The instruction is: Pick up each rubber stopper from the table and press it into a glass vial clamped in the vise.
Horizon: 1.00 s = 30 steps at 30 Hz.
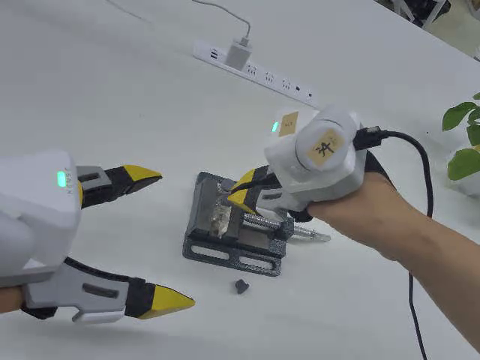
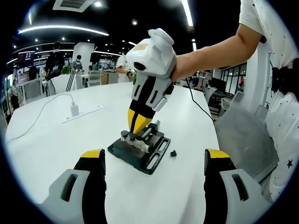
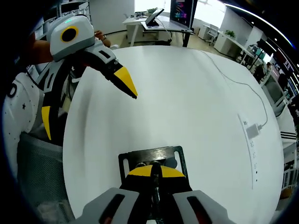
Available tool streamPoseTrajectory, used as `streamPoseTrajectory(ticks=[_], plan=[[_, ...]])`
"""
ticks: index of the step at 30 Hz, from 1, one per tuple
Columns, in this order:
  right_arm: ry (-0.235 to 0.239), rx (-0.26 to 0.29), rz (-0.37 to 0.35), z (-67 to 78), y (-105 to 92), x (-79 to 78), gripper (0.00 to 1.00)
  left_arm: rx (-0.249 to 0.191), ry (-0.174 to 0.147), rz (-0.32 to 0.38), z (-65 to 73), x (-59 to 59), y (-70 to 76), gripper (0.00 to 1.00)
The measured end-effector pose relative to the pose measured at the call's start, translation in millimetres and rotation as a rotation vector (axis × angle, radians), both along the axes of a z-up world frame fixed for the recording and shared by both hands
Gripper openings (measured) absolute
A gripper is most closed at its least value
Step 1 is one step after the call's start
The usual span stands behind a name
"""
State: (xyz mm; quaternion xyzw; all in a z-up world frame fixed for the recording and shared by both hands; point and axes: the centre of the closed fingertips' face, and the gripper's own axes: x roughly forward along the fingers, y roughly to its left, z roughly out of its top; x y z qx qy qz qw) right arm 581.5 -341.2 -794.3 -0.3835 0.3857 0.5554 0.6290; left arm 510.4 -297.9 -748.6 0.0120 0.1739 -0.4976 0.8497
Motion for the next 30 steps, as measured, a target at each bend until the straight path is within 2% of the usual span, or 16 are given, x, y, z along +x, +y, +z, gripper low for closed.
streamPoseTrajectory(ticks=[18,24,30], plan=[[0.011,-0.014,0.006,-6.5,-0.5,-1.0,0.00,-0.001,0.000,-0.006,0.0,-0.8,1.0,0.87],[0.016,-0.025,0.017,-7.1,0.5,-0.8,0.00,0.019,0.001,-0.018,-4.5,-2.8,0.9,0.87],[0.023,-0.042,0.032,-7.8,1.0,-0.6,0.00,0.011,-0.002,-0.017,-2.8,-1.3,0.0,0.87]])
